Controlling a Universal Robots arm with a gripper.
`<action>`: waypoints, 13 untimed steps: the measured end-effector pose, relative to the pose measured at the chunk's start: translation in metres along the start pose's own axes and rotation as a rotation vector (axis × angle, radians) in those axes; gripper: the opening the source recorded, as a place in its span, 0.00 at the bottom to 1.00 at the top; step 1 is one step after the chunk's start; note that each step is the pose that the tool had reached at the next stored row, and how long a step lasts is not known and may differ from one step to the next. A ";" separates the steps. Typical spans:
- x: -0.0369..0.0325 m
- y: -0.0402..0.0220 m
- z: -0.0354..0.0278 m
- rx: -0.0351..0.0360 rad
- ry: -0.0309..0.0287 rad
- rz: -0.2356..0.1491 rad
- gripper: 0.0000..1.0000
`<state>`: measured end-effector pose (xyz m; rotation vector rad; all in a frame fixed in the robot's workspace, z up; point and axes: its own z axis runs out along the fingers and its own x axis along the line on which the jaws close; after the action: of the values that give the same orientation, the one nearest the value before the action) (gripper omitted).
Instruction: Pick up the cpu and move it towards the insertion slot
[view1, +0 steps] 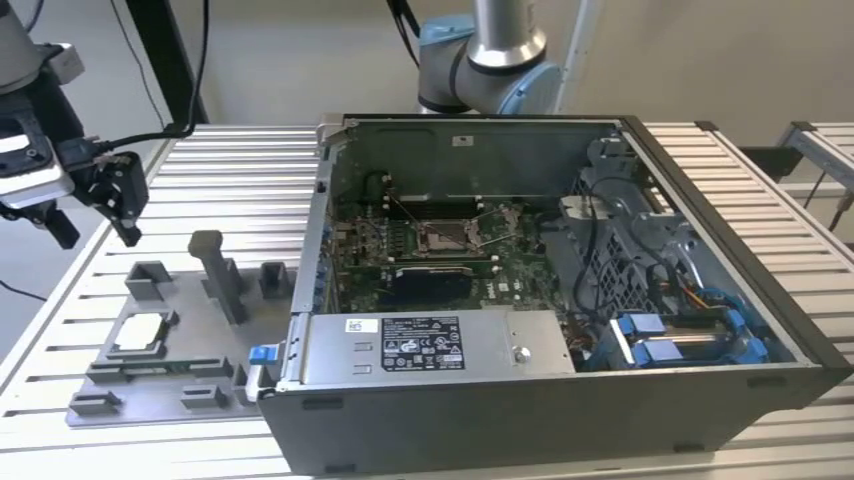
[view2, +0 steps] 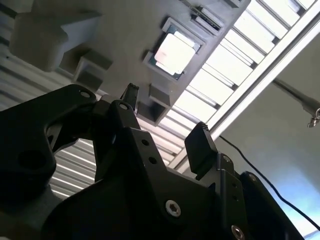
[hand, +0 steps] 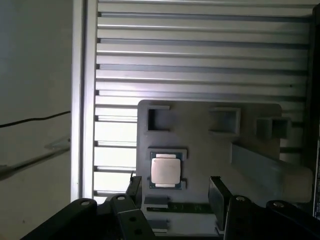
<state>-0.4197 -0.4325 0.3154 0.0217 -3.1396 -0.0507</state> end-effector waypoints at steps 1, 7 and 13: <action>0.0003 0.0000 0.0018 0.0000 -0.0001 0.000 1.00; 0.0015 -0.0002 0.0128 0.0007 -0.0014 0.000 1.00; 0.0016 -0.0002 0.0237 0.0038 -0.0014 0.000 1.00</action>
<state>-0.4214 -0.4319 0.2917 0.0217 -3.1411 -0.0448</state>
